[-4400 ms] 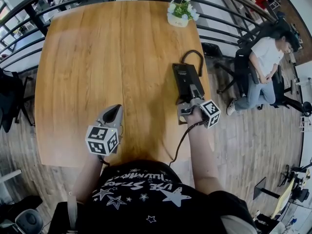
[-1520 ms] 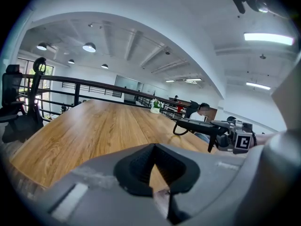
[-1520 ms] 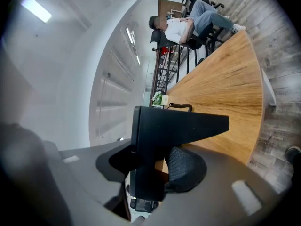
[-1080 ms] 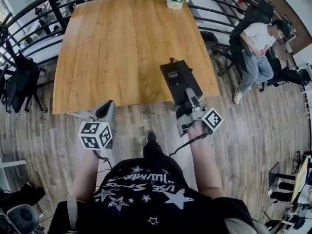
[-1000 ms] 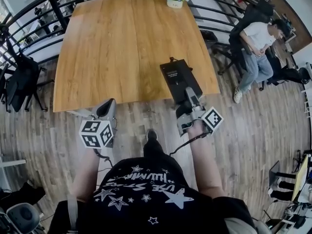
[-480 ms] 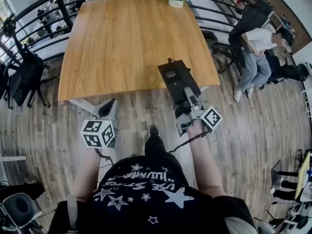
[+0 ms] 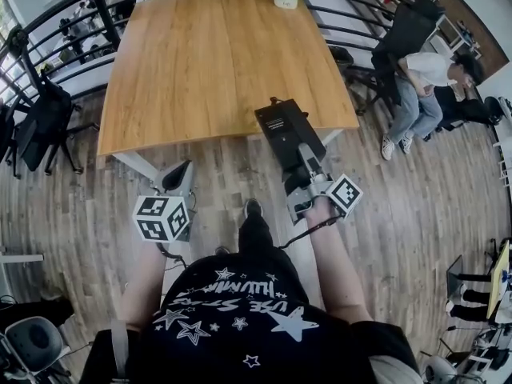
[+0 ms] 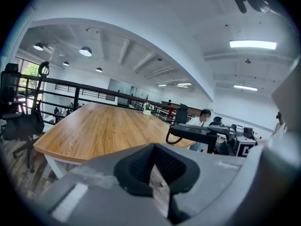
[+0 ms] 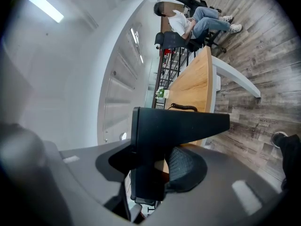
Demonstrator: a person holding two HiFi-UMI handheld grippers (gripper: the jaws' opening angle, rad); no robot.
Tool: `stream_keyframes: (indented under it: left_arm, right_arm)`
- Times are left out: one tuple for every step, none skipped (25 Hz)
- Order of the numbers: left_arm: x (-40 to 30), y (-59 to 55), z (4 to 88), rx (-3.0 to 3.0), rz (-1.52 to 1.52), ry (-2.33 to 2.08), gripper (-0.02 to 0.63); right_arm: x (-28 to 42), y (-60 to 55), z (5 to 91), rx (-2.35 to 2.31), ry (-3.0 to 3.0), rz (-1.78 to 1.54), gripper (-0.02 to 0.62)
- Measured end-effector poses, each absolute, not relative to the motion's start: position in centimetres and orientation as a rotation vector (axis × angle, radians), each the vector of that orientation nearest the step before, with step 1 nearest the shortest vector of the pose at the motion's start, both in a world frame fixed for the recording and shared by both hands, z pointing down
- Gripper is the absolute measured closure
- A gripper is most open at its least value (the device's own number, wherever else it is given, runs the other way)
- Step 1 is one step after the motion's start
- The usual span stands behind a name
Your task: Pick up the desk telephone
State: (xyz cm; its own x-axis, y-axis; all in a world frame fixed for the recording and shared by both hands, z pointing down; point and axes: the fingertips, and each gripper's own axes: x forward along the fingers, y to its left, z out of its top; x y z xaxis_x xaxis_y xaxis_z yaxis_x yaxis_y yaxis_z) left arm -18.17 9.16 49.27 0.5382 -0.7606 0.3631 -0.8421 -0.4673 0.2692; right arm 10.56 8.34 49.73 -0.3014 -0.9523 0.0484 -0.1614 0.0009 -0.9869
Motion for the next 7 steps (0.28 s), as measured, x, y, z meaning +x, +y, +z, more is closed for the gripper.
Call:
stream_keyframes:
  left_arm:
    - [-18.2,9.4,49.3,2.365,0.268,-1.305,0.604]
    - [-18.4,9.6,49.3,2.365,0.269,-1.303,0.604]
    - [-18.5,9.8,49.4,2.365,0.271,-1.301,0.604]
    - [-18.6,9.9,49.4,2.366,0.273,-1.299,0.604]
    - [-18.7,10.0,49.5,2.367,0.274,-1.297,0.604]
    - [-18.8,10.1,49.5,2.37,0.276,-1.295,0.604]
    - [-18.9,10.3,49.5,2.373,0.278,-1.293,0.604]
  right_arm:
    - [10.4,8.6,49.7,-1.184,1.551,-1.373,0.409]
    - [10.2,8.9,49.7,-1.182,1.552,-1.371,0.408]
    - [10.0,9.0,49.7,-1.179,1.553,-1.37,0.408]
    - [9.8,9.2,49.7,-1.176,1.554,-1.37,0.408]
    - [9.5,9.3,49.7,-1.174,1.555,-1.37,0.408]
    - [9.3,9.5,49.7,-1.172,1.556,-1.369,0.408]
    - [9.1,9.6,49.7,-1.171,1.558,-1.369,0.408]
